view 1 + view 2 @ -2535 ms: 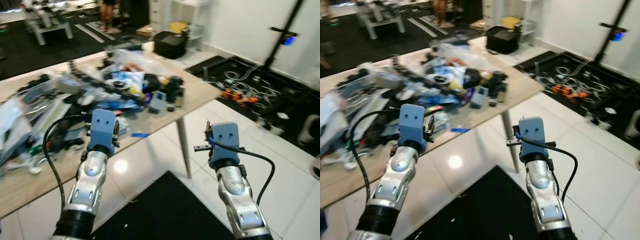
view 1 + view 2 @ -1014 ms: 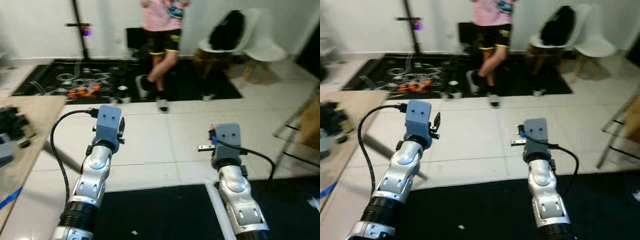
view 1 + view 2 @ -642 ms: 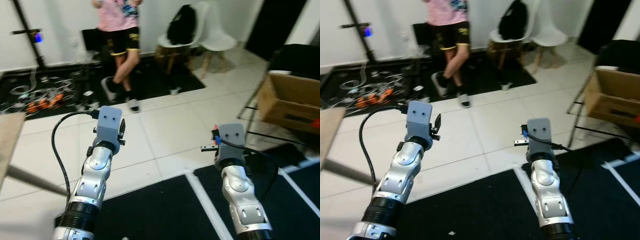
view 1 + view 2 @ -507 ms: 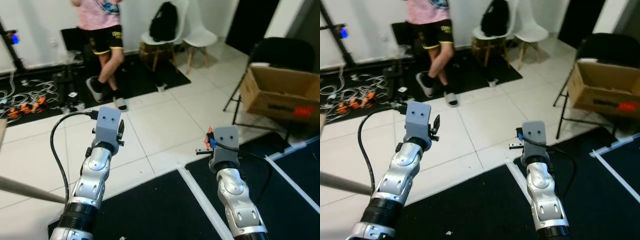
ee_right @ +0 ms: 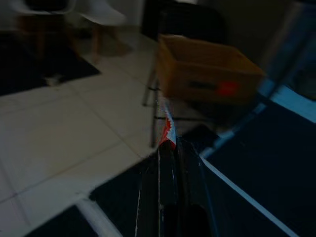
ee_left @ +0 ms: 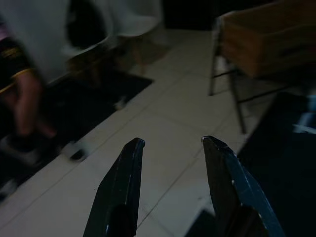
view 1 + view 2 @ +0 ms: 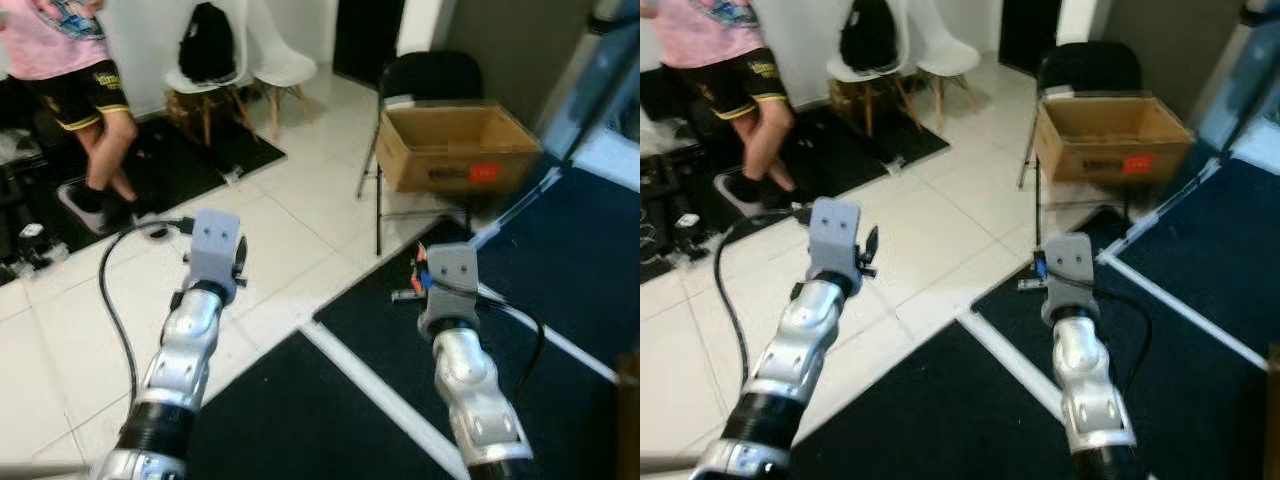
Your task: Picking trash to rubbish bin
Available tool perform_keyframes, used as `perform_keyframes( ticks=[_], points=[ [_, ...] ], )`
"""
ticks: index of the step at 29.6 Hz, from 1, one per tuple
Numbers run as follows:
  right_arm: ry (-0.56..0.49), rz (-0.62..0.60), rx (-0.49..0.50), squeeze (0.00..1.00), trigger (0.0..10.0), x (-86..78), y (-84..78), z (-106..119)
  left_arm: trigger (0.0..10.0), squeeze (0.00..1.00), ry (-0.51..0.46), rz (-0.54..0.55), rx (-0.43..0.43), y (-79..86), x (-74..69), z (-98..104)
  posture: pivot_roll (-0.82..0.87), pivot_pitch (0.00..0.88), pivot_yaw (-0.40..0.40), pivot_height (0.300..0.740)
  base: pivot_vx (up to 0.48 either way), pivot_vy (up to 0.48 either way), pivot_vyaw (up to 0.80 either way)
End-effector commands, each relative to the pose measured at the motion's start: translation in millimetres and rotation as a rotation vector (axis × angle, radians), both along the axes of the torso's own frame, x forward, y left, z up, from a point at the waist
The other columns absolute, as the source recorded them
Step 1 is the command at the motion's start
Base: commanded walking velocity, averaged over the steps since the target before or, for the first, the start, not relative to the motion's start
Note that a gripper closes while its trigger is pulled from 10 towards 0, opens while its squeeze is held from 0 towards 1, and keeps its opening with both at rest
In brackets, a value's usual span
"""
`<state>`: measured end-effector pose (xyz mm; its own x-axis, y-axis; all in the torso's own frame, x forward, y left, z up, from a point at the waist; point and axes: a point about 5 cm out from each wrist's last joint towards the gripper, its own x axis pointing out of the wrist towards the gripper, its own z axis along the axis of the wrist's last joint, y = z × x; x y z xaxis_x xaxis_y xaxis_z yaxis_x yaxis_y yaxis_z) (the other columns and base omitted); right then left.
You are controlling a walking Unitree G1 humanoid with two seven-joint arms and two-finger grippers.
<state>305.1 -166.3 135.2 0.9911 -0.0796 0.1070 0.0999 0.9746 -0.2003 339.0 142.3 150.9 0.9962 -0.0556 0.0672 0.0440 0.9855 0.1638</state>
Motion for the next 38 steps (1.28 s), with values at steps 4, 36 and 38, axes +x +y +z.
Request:
perform_keyframes(
  ticks=[4,36,38],
  points=[
    [0.013,0.002,0.002,0.00,10.0,-0.7,0.5,-3.3,10.0,0.00,0.020,-0.002,-0.001,-0.2,-0.3,-4.4,-0.05,0.066,0.054,0.740,0.000,0.000,-0.80],
    [0.146,0.083,0.044,0.00,10.0,-5.5,9.0,-29.7,10.0,0.00,0.063,-0.019,-0.042,3.7,-5.8,-12.8,-0.04,0.039,0.044,0.740,0.097,0.000,-0.38],
    [0.148,0.087,0.039,0.00,10.0,-5.4,9.5,-30.0,10.0,0.00,0.064,-0.019,-0.041,3.8,-6.1,-13.0,-0.04,0.037,0.043,0.740,0.394,0.000,0.00]
  ],
)
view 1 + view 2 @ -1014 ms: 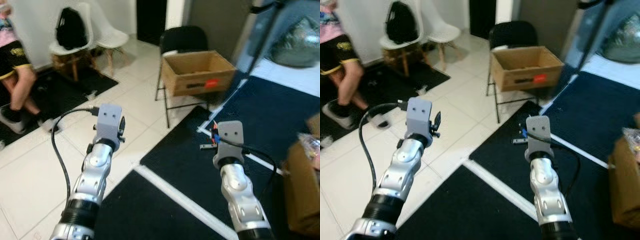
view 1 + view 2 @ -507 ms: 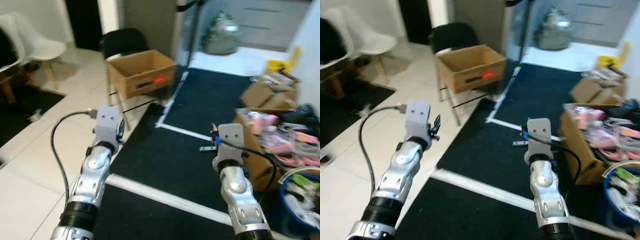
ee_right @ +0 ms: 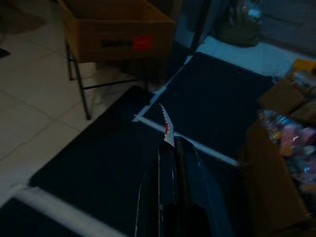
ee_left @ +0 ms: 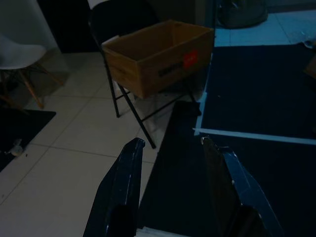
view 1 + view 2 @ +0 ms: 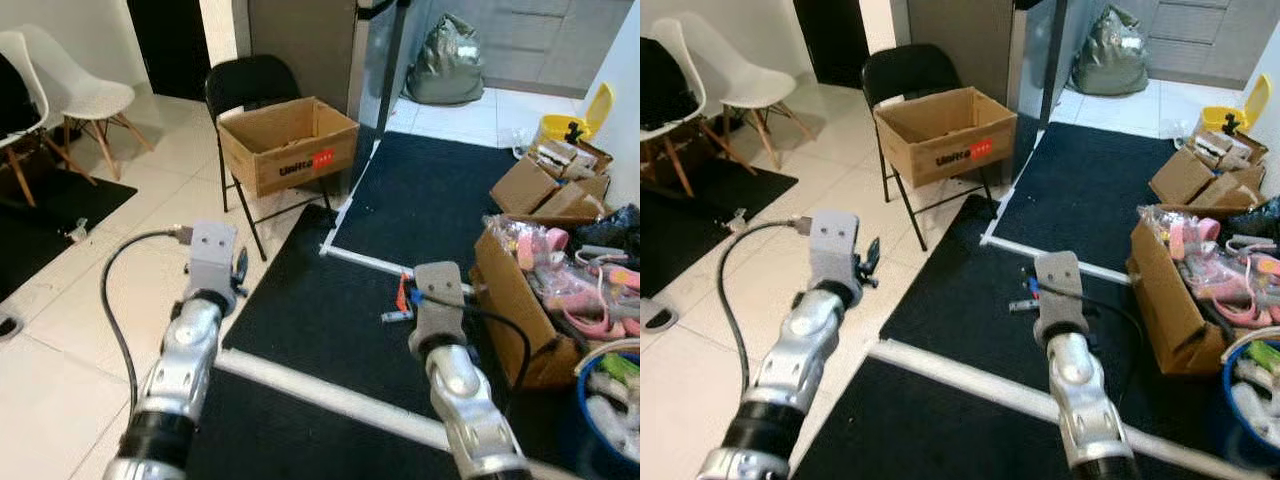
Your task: Picking trash to rubbish bin
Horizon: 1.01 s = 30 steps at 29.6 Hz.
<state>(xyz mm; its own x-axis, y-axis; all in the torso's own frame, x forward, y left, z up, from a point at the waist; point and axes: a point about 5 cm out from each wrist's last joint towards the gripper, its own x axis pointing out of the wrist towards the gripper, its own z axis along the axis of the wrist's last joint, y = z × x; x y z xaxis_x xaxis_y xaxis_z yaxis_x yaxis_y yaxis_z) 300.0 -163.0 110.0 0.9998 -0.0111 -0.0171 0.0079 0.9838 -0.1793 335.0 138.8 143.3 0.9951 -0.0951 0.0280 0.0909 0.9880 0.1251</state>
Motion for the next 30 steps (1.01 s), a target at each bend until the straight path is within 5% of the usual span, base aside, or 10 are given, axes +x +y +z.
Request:
perform_keyframes(
  ticks=[1,13,30],
  points=[
    [0.031,0.020,0.010,0.00,10.0,-0.3,6.7,-5.7,10.0,0.00,0.023,0.023,-0.004,7.5,-2.3,-5.6,-0.04,0.038,0.044,0.740,0.401,0.000,0.00],
    [0.070,0.006,0.063,0.00,10.0,-1.9,7.5,-11.3,10.0,0.00,0.024,0.015,0.014,7.0,-0.8,-4.0,-0.04,0.034,0.050,0.740,0.402,0.000,0.00],
    [0.092,-0.037,0.103,0.00,10.0,-0.8,1.5,-15.1,10.0,0.00,0.021,0.010,0.010,7.4,-0.5,-2.8,-0.03,0.037,0.046,0.740,0.408,0.000,-0.75]
  ],
)
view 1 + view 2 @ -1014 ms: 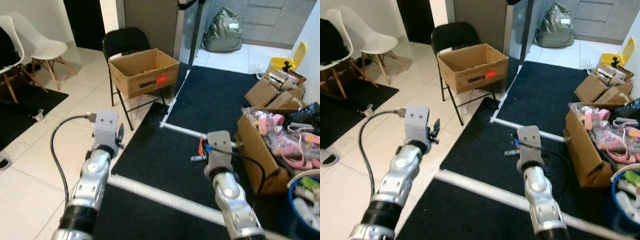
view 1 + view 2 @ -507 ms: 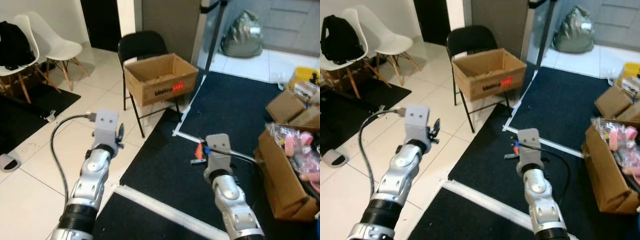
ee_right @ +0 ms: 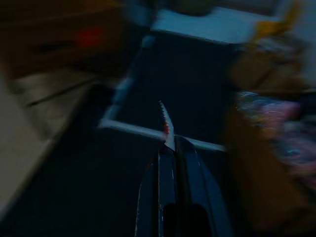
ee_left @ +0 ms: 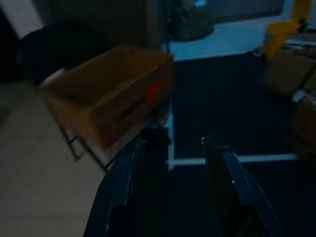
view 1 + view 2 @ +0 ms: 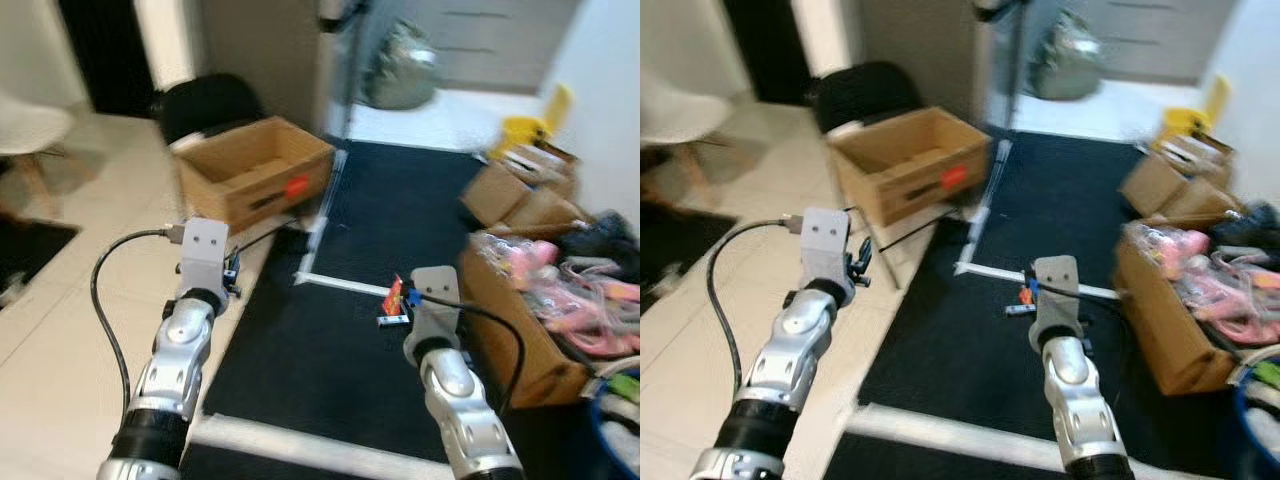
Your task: Picking trash to rubbish bin
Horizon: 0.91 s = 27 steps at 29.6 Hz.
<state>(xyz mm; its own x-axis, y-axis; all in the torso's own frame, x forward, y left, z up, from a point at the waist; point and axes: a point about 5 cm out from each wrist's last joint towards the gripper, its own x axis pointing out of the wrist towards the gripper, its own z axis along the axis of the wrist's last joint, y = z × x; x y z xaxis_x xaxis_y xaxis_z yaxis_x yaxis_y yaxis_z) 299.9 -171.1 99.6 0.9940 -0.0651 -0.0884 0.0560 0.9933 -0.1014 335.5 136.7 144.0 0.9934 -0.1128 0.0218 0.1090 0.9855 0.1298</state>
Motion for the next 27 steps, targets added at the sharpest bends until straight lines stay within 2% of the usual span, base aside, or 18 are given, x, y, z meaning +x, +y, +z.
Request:
perform_keyframes(
  ticks=[1,11,16,27],
  points=[
    [0.026,0.018,0.028,0.00,10.0,-0.7,9.0,-5.5,10.0,0.00,0.015,0.027,0.006,9.7,-0.9,-3.4,-0.03,0.038,0.047,0.740,0.409,0.000,0.00],
    [0.033,0.035,0.013,0.00,10.0,-2.3,10.9,-7.7,10.0,0.00,0.015,0.027,0.009,10.8,-1.5,-3.4,-0.03,0.046,0.048,0.740,0.409,0.000,0.00],
    [0.048,0.018,0.046,0.00,10.0,-1.7,9.5,-9.0,10.0,0.00,0.018,0.026,0.010,10.7,-1.8,-3.7,-0.03,0.046,0.048,0.740,0.407,0.000,0.00],
    [0.043,0.002,0.037,0.00,10.0,-2.1,6.3,-8.7,10.0,0.00,0.023,0.027,0.011,11.7,-2.1,-3.7,-0.03,0.064,0.052,0.740,0.408,0.000,-0.69]
  ],
)
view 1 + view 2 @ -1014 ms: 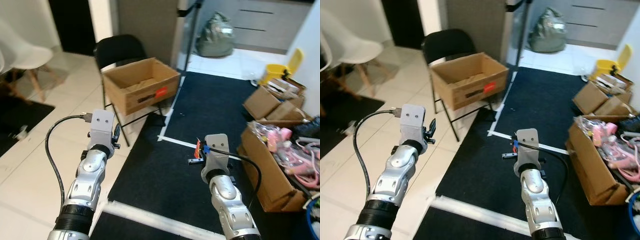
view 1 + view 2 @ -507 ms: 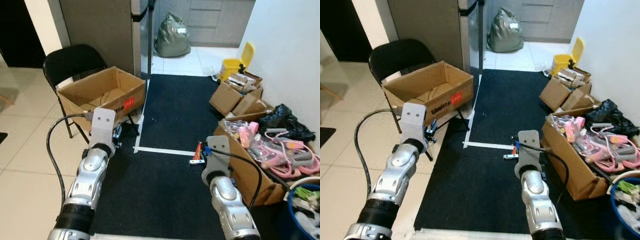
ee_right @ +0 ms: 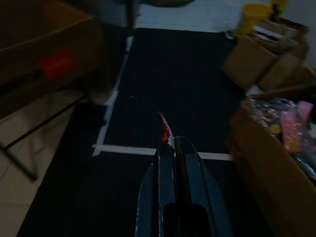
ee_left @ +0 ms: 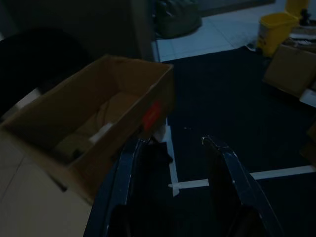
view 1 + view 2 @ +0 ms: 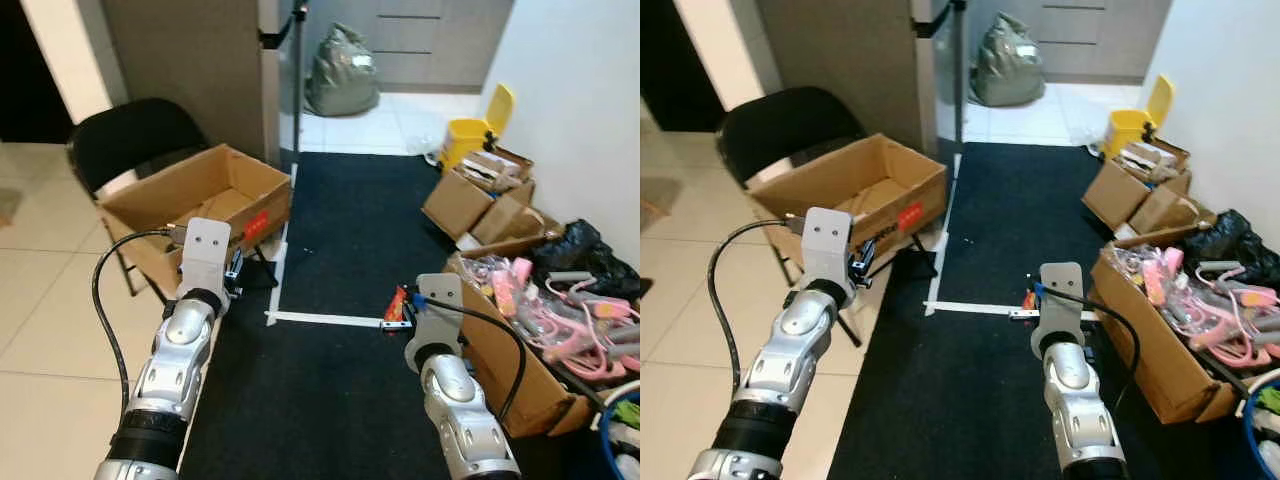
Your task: Picking trash to rubbish bin
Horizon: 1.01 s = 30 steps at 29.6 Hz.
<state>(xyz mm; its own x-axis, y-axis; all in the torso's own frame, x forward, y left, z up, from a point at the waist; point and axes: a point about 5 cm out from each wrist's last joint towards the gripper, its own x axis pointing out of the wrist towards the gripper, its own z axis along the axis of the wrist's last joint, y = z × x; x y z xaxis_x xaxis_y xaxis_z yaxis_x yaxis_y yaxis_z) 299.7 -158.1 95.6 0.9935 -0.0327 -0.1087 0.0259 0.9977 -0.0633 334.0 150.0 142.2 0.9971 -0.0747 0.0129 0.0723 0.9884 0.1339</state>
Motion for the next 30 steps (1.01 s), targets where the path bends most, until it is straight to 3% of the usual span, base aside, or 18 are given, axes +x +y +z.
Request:
perform_keyframes(
  ticks=[1,10,30],
  points=[
    [0.025,-0.028,-0.004,0.00,10.0,-1.8,-6.9,-4.7,10.0,0.00,0.015,-0.012,0.006,-1.6,-0.7,-1.9,-0.03,0.064,0.052,0.740,0.405,0.000,-0.80],
    [0.030,-0.034,-0.001,0.00,10.0,-2.4,-7.6,-5.8,10.0,0.00,0.017,-0.013,0.006,-1.0,-0.9,-1.8,-0.02,0.067,0.055,0.740,0.409,0.000,-0.80],
    [0.051,-0.046,-0.015,0.00,10.0,-3.1,-8.6,-10.4,10.0,0.00,0.019,-0.021,0.012,-0.5,0.7,-0.5,-0.02,0.072,0.064,0.740,0.406,0.000,0.00]
  ],
)
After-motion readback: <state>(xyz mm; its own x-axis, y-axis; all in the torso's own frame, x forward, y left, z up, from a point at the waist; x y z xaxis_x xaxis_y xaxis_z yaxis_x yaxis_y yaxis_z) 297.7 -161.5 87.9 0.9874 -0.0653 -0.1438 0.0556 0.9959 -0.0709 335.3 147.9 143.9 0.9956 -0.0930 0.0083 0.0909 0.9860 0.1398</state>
